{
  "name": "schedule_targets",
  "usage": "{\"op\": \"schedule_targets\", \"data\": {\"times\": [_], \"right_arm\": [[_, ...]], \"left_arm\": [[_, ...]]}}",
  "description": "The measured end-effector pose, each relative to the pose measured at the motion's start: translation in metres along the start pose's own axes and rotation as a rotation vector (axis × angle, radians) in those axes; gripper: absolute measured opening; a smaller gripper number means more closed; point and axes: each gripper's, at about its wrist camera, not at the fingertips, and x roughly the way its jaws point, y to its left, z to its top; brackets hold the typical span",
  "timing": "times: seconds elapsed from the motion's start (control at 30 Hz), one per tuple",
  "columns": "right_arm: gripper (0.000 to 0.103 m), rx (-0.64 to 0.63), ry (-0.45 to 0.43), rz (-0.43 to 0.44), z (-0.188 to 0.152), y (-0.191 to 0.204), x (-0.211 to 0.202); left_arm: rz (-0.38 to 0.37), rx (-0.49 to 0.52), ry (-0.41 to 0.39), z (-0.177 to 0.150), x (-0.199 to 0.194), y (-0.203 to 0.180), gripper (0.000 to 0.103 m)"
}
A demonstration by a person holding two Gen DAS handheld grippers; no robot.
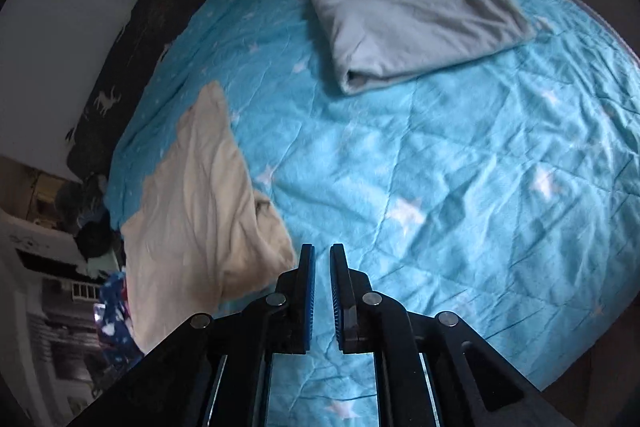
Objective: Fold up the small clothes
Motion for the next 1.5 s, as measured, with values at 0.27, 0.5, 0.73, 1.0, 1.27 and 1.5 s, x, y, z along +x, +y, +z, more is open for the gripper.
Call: {"op": "schedule_targets", "data": {"times": [0.27, 0.5, 0.73, 1.0, 1.27, 1.5], "right_arm": [[0.061, 0.010, 0.155, 0.205, 0.000, 0.037, 0.072], [0.004, -0.024, 0.018, 0.187, 0.022, 0.069, 0.063], [0.005, -0.033, 0.060, 0.130, -0.002, 0.059, 0.015], [0.030, -0.001, 0.040, -0.223, 0.003, -0.005, 0.004], [0.038, -0.333, -0.031, -0.161, 0.070, 0.083, 0.036], [0.038, -0.291, 0.036, -0.079, 0.137, 0.105, 0.118]], "left_arm": [[-0.032, -0.017, -0.032, 0.010, 0.020, -0.015, 0.024], [-0.051, 0.013, -0.109, 0.006, -0.010, -0.029, 0.009], [-0.001, 0.073, -0.080, -0.029, -0.033, -0.022, 0.010], [0.245, 0.010, -0.103, -0.024, -0.028, 0.010, 0.017], [0.227, 0.224, -0.203, 0.046, -0.017, -0.065, 0.039], [0.264, 0.289, -0.152, 0.102, 0.041, -0.096, 0.046]]}}
